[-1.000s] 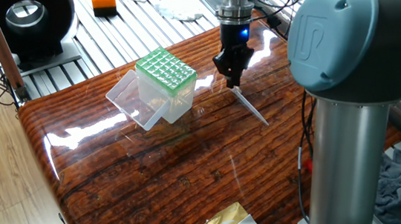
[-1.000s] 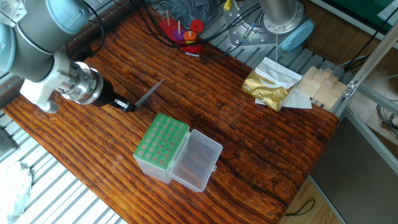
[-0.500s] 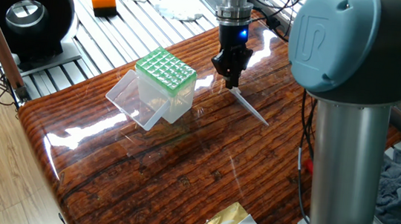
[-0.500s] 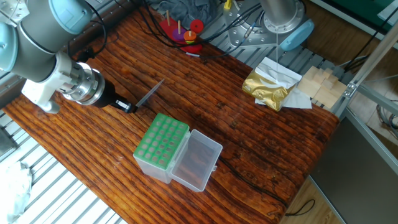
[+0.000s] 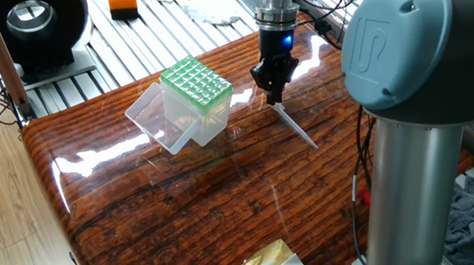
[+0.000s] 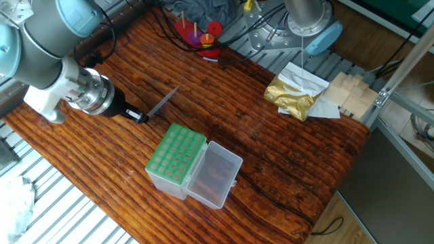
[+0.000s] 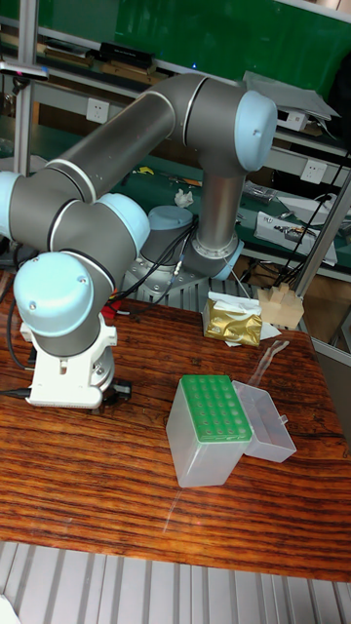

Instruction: Insert a large pipette tip into the holder for large pipette tips

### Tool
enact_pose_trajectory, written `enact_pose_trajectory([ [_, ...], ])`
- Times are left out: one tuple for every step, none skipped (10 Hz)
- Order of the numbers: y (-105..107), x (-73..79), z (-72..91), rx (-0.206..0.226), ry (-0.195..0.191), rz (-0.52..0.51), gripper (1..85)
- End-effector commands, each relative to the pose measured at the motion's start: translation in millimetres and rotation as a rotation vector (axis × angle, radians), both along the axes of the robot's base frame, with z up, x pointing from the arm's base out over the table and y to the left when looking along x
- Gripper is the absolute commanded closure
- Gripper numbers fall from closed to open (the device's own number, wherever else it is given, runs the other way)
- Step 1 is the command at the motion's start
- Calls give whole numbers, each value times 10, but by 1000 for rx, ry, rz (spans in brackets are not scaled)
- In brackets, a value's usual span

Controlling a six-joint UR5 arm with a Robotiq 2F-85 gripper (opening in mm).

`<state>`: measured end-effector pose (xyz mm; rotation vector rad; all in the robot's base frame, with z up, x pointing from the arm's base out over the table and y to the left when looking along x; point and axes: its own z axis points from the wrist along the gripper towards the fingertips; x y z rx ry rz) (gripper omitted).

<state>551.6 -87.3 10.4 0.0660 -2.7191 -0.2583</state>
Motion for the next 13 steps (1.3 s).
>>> enact_pose_trajectory([
  [12, 28, 3, 4, -10, -10, 683],
  [9, 32, 1, 1, -11, -13, 707],
  [9, 32, 2, 1, -10, -15, 710],
  [8, 28, 3, 1, -9, -14, 703],
  [71, 74, -4, 30, -30, -16, 670],
  [150, 103, 3, 59, -41, -22, 640],
  [152, 129, -6, 60, -53, -17, 630],
  [153, 140, -7, 60, -58, -18, 610],
  [149, 136, 37, 62, -57, -14, 603],
  [151, 118, 95, 64, -52, -8, 597],
  [165, 106, 129, 68, -52, -7, 587],
  [194, 96, 151, 84, -55, -2, 563],
  [265, 94, 193, 115, -54, -1, 520],
])
